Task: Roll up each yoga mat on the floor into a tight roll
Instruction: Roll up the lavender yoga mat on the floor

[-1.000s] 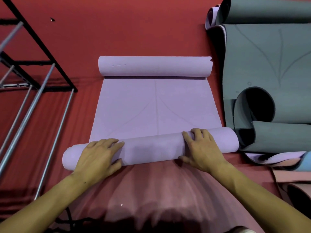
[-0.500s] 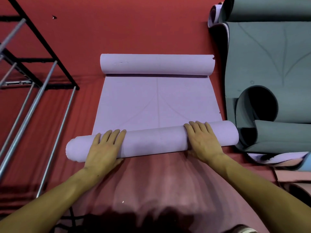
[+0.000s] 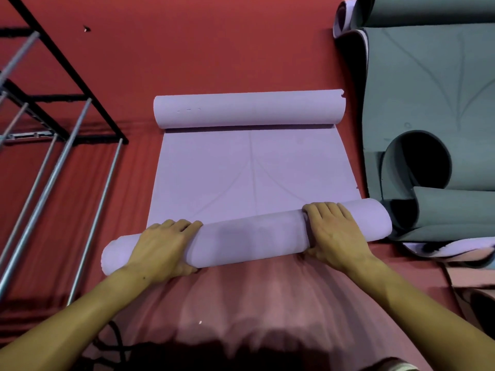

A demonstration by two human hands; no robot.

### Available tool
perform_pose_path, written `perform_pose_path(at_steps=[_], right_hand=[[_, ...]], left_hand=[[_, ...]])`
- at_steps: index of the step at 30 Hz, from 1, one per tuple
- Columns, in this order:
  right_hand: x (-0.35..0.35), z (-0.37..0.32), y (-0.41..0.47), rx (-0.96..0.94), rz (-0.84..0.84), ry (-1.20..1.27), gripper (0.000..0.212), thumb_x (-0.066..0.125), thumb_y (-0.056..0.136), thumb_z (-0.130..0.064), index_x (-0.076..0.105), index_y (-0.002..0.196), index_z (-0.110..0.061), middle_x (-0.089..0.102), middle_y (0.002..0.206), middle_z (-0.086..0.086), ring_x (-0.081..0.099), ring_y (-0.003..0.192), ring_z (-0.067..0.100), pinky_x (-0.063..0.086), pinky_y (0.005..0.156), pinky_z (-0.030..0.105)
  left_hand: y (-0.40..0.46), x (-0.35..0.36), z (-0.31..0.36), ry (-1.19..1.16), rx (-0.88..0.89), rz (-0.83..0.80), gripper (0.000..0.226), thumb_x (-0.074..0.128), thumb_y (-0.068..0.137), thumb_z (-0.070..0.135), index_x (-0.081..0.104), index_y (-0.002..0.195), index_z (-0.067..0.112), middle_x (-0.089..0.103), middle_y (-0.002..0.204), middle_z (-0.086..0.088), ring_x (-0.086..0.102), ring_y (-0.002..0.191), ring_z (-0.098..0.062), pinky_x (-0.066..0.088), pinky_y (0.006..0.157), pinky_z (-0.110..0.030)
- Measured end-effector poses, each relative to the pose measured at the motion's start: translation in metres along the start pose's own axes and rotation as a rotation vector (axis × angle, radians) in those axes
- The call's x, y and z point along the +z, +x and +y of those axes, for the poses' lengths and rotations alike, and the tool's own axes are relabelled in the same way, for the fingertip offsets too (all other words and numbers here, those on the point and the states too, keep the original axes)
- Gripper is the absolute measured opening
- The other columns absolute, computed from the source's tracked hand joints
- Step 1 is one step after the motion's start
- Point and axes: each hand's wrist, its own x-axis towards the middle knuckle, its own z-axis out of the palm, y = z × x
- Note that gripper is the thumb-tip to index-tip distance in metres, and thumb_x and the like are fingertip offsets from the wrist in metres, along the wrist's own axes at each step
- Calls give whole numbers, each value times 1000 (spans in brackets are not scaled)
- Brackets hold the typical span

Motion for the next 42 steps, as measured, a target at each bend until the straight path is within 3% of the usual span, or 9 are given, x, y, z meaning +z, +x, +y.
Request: perform_pose_path(at_steps=[10,14,18,21,26,30,32,35,42], right_hand=[[-1,-13,-41,-15,-80,94,91,83,54,-63,53,131,-25,61,124,-4,58,113,25,44,107,44],[1,-22,-53,7,-101,93,97,90,48,-55,58,132,-20,59,129,4,57,116,31,45,107,47],[-5,-25,-47,63,-102,42,99,96,37,-52,64,125,-19,53,122,10,49,101,34,52,86,44],[-10,-22,-44,56,-102,55,103,94,45,-56,59,137,-26,54,121,2,49,102,29,52,80,41],[-13,-20,-41,28,-58,85,84,87,64,-58,52,134,-27,58,123,-6,50,107,23,45,99,39],[-19,-20,-34,28,-97,116,79,85,69,-56,53,135,-27,57,132,-6,50,115,23,43,104,38],[-21,-20,-30,63,-112,135,82,88,67,-54,56,138,-26,51,139,1,47,119,28,46,101,41],[-22,-20,-28,83,-95,82,82,89,65,-57,60,137,-29,50,128,2,46,109,27,50,87,39],[-28,-20,-21,72,-51,129,60,75,85,-54,51,134,-29,58,125,-8,49,110,21,46,89,38]], left_hand=[[-32,-3,2,-85,49,-98,83,69,47,73,64,125,44,64,86,19,66,71,-14,49,53,-30],[-40,4,0,-127,40,-124,96,66,53,77,52,144,48,64,104,23,67,87,-11,51,67,-32],[-35,1,-4,-143,35,-181,105,63,55,86,35,152,55,58,122,26,59,107,-6,49,85,-32],[-31,-4,-9,-147,36,-165,109,63,52,91,34,151,57,52,133,29,52,119,-4,46,94,-32],[-29,-7,-18,-143,44,-68,107,66,52,92,41,150,55,49,134,29,51,121,-4,44,91,-30],[-33,-4,-16,-163,114,37,101,79,65,74,35,154,53,46,139,26,52,121,-7,47,88,-29],[-33,-3,-11,-164,164,59,99,81,70,60,32,156,51,45,143,22,51,123,-9,49,92,-32],[-32,-1,-6,-166,180,49,95,79,72,49,34,155,50,46,144,21,52,123,-10,48,93,-34],[-20,-3,8,-39,134,120,83,63,71,56,51,150,32,62,141,8,60,120,-22,51,92,-41]])
